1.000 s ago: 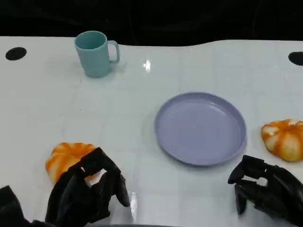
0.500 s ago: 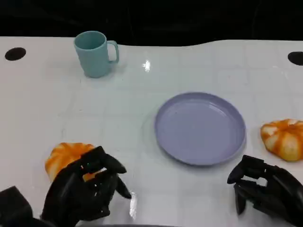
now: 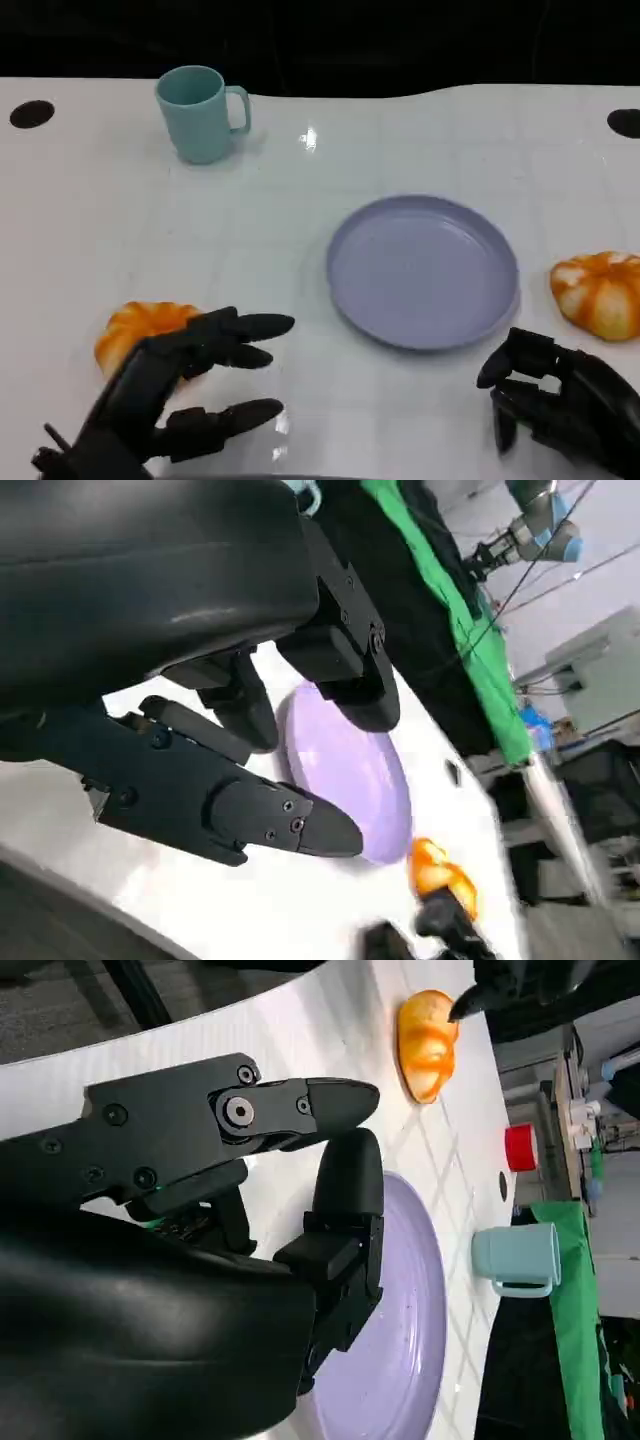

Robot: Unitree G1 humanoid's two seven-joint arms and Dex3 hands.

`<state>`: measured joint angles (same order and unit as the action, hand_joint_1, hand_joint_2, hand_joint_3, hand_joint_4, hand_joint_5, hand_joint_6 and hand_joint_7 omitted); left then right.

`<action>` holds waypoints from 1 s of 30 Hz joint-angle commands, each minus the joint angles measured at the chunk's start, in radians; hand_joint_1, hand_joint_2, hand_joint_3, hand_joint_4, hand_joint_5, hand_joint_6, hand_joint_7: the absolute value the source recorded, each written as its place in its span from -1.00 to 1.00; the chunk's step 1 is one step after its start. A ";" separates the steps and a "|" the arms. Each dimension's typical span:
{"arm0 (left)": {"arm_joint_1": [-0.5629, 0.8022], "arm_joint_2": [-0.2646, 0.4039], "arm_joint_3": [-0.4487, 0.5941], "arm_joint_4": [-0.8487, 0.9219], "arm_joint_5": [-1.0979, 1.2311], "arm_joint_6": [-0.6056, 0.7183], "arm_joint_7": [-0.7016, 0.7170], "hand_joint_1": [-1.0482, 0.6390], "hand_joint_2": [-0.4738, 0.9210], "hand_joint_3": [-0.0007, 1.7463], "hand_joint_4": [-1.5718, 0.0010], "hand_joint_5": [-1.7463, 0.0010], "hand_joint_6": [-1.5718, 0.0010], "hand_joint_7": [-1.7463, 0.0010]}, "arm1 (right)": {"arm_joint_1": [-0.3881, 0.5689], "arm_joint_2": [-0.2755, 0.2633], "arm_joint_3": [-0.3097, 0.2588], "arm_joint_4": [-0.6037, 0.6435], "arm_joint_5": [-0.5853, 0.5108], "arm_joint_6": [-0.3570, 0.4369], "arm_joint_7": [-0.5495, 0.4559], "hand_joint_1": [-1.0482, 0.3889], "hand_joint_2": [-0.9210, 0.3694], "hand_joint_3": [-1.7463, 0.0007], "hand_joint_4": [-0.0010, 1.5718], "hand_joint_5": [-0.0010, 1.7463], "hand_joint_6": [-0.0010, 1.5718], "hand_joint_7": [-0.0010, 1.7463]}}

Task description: Grasp the bread from the table and place it into the plate.

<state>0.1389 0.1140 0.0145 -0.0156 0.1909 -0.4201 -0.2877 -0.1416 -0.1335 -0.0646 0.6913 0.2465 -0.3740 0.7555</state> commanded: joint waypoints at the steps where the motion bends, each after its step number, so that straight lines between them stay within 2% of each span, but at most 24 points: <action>1: -0.003 0.088 0.004 -0.071 0.186 -0.031 0.106 -0.45 1.00 -0.90 0.65 0.11 0.35 0.88 | 0.018 -0.012 0.000 0.003 -0.011 0.014 -0.013 -0.30 -1.00 0.72 -0.15 1.00 -0.11 0.53; 5: -0.006 0.151 0.002 -0.133 0.336 -0.011 0.163 -0.46 1.00 -0.91 0.74 0.14 0.42 0.93 | 0.016 -0.010 -0.003 0.003 -0.005 0.024 -0.007 -0.30 -1.00 0.72 -0.16 1.00 -0.11 0.54; 8: 0.002 0.197 0.003 -0.231 0.469 0.068 0.150 -0.53 1.00 -0.89 0.81 0.34 0.47 0.97 | 0.013 -0.008 -0.004 0.006 -0.002 0.029 -0.004 -0.29 -1.00 0.72 -0.16 1.00 -0.12 0.55; 10: 0.007 0.216 -0.001 -0.287 0.512 0.124 0.119 -0.52 1.00 -0.95 0.79 0.53 0.48 0.99 | 0.011 -0.008 -0.002 0.004 -0.002 0.030 -0.005 -0.29 -1.00 0.72 -0.16 1.00 -0.12 0.55; 15: 0.012 0.257 -0.030 -0.407 0.658 0.267 0.027 -0.53 1.00 -0.99 0.83 0.75 0.57 1.00 | 0.003 -0.006 -0.006 0.020 0.005 0.026 0.006 -0.27 -1.00 0.72 -0.15 1.00 -0.12 0.55; 20: -0.004 0.284 -0.078 -0.454 0.812 0.365 -0.051 -0.51 0.94 -1.00 0.88 0.82 0.63 1.00 | 0.006 -0.005 -0.006 0.012 0.005 0.034 -0.001 -0.28 -1.00 0.73 -0.15 1.00 -0.11 0.54; 26: -0.034 0.312 -0.129 -0.456 0.920 0.416 -0.119 -0.51 0.84 -1.00 0.84 0.86 0.63 1.00 | 0.008 -0.006 -0.006 0.010 0.002 0.024 0.001 -0.28 -1.00 0.73 -0.15 1.00 -0.10 0.54; 30: -0.077 0.308 -0.163 -0.395 0.942 0.435 -0.124 -0.50 0.81 -1.00 0.81 0.88 0.62 0.99 | 0.008 -0.007 -0.007 0.009 0.007 0.036 0.005 -0.28 -1.00 0.73 -0.15 1.00 -0.11 0.54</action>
<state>0.0897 0.4079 -0.1303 -0.4495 1.1233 -0.0027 -0.3977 -0.1475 -0.1299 -0.0665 0.6922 0.2506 -0.3569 0.7567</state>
